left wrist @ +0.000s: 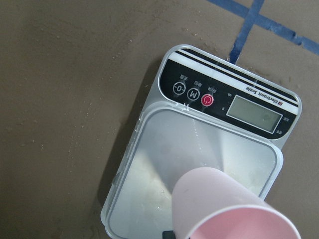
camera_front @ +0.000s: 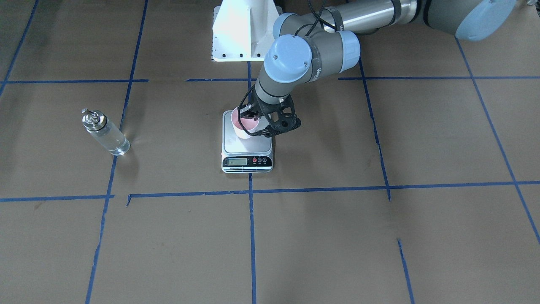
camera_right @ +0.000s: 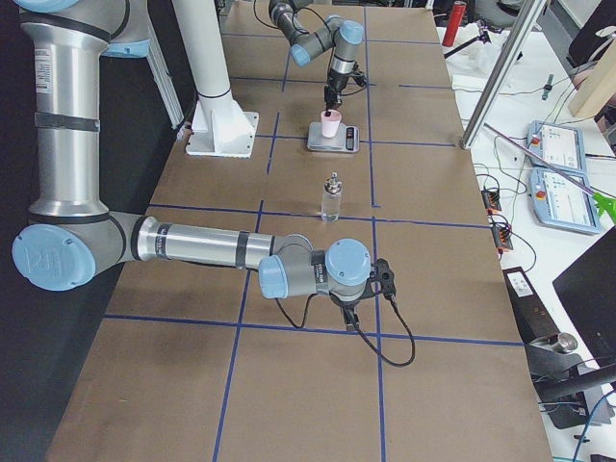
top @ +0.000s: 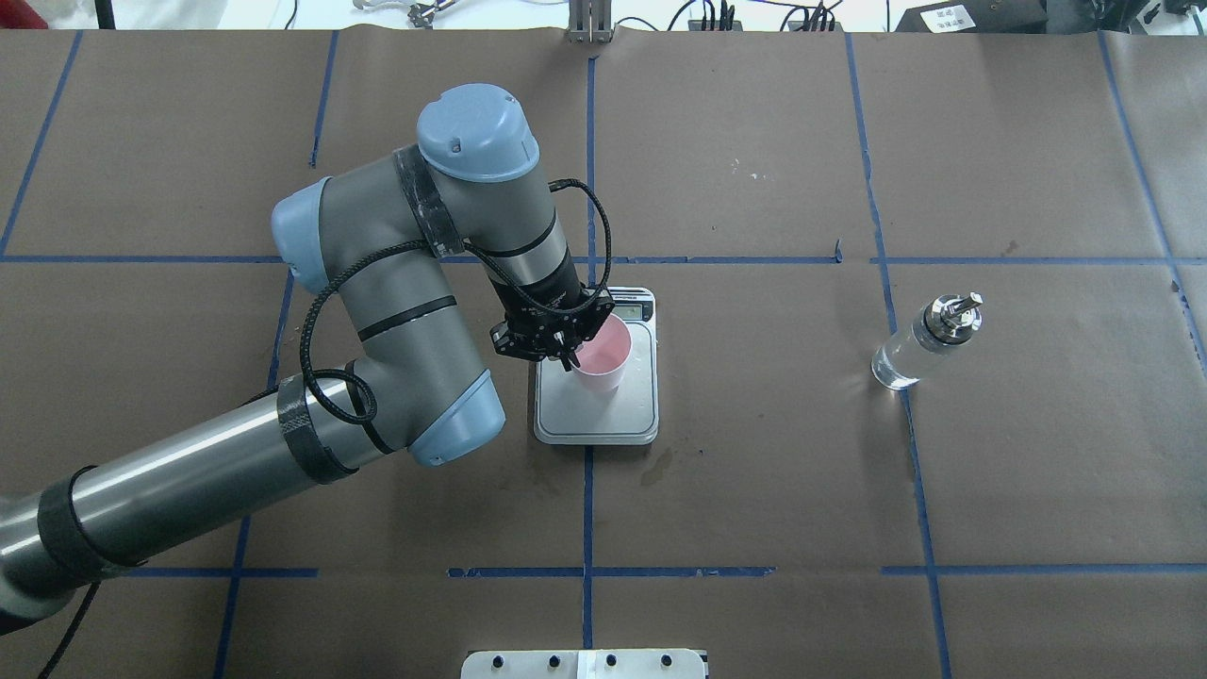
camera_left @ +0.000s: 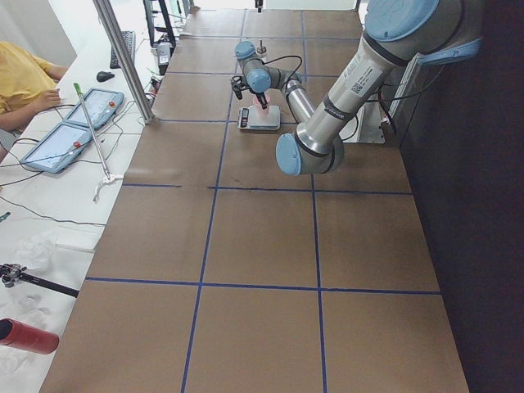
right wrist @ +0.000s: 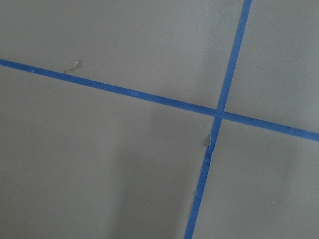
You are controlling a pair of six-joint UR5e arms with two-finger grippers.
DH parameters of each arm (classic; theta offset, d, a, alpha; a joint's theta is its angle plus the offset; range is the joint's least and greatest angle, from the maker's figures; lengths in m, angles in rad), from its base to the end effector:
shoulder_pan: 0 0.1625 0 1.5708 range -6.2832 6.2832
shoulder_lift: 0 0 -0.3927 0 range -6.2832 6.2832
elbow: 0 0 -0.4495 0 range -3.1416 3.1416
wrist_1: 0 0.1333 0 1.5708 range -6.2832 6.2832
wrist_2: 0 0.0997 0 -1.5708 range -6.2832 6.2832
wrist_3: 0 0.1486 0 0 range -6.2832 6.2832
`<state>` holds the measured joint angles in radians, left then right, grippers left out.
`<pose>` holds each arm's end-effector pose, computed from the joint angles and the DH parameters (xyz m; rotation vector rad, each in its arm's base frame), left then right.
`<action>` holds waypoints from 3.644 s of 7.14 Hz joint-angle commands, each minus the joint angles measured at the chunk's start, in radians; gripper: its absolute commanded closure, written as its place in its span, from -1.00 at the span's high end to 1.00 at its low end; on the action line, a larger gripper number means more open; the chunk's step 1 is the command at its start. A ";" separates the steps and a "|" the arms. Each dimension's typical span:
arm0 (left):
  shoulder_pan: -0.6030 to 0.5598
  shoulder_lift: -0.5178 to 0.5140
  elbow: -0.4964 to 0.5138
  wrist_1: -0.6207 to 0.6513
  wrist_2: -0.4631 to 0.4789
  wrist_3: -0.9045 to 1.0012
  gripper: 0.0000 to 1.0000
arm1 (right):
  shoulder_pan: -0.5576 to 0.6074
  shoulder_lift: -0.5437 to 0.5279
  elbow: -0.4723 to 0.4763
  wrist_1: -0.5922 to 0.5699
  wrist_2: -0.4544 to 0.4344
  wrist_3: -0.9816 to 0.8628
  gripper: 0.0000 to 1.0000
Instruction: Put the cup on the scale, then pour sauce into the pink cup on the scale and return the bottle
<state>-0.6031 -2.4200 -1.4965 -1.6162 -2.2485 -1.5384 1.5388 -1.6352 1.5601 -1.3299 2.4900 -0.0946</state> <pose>0.6103 -0.4690 0.1135 -0.3602 0.9473 -0.2434 -0.0020 -0.5364 0.6605 0.1828 -0.9131 -0.1935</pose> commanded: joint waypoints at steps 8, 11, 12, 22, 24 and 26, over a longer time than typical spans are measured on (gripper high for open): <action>-0.041 0.069 -0.202 -0.027 0.004 0.004 0.39 | -0.006 0.001 0.018 0.061 -0.008 0.003 1.00; -0.081 0.144 -0.311 -0.028 0.015 0.004 0.39 | -0.061 -0.035 0.120 0.113 0.006 0.151 0.96; -0.081 0.144 -0.308 -0.030 0.021 0.004 0.39 | -0.093 -0.081 0.205 0.179 0.021 0.271 1.00; -0.109 0.182 -0.318 -0.033 0.062 0.067 0.53 | -1.027 -0.190 0.586 0.417 -0.797 1.238 1.00; -0.168 0.257 -0.347 -0.033 0.063 0.205 0.54 | -1.140 -0.132 0.537 0.417 -1.040 1.313 0.99; -0.213 0.301 -0.350 -0.033 0.066 0.283 0.57 | -1.157 -0.092 0.519 0.419 -1.208 1.398 0.96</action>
<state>-0.7859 -2.1523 -1.8435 -1.6490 -2.1847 -1.3180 0.4031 -1.7455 2.0909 -0.9118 1.4135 1.2408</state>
